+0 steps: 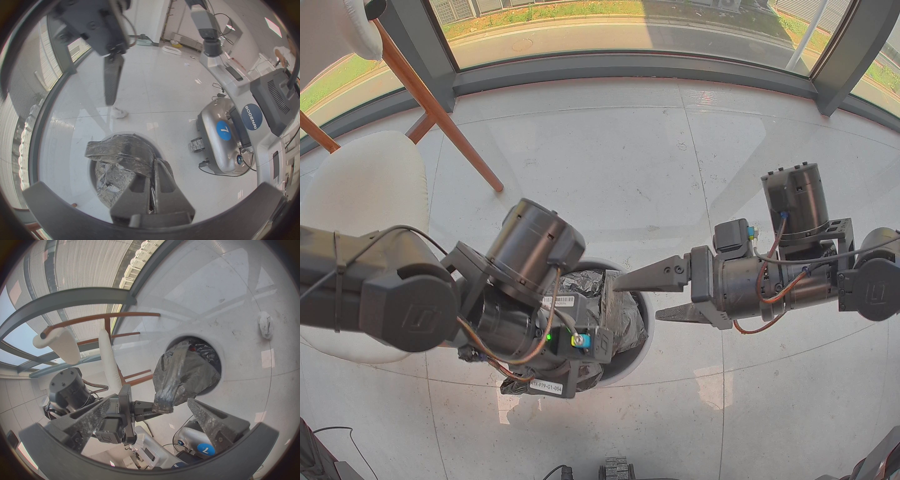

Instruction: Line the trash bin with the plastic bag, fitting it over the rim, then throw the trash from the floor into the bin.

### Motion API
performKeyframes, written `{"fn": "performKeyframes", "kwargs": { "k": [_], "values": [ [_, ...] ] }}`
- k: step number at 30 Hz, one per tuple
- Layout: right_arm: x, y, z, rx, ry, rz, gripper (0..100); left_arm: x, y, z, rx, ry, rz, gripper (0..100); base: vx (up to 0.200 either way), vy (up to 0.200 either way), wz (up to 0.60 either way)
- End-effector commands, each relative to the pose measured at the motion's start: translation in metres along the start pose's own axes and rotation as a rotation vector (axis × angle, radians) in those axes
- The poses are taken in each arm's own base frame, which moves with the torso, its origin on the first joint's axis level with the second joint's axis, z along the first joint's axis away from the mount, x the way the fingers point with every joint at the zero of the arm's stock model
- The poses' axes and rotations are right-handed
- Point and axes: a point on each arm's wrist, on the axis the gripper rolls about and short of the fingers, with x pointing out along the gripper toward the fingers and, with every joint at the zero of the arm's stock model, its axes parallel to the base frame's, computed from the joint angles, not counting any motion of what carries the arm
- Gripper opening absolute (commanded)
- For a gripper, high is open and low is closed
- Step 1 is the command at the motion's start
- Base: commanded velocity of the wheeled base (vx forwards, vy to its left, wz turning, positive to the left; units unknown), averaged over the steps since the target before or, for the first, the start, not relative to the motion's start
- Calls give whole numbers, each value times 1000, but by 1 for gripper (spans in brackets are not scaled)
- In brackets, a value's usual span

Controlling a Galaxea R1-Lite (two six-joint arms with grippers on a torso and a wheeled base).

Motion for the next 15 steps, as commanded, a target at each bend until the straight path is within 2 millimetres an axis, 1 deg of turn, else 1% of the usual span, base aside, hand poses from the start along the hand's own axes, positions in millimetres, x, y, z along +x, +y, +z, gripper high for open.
{"fn": "performKeyframes", "kwargs": {
  "k": [1, 7, 10, 15],
  "values": [
    [17, 2, -4, -5, 56, -12, 100, 7, -11, 5, 29, 6, -37, 0, 0, 0, 0],
    [28, -14, -8, -45, 112, -79, 100, 7, -12, 7, 31, 4, -39, 0, 0, 0, 0],
    [31, -25, -5, -47, 96, -143, 100, 7, -13, 6, 31, 6, -43, 0, 0, 0, 0],
    [35, -32, -5, -39, 100, -162, 100, 7, -13, 6, 31, 5, -41, 0, 0, 0, 0]
  ]
}}
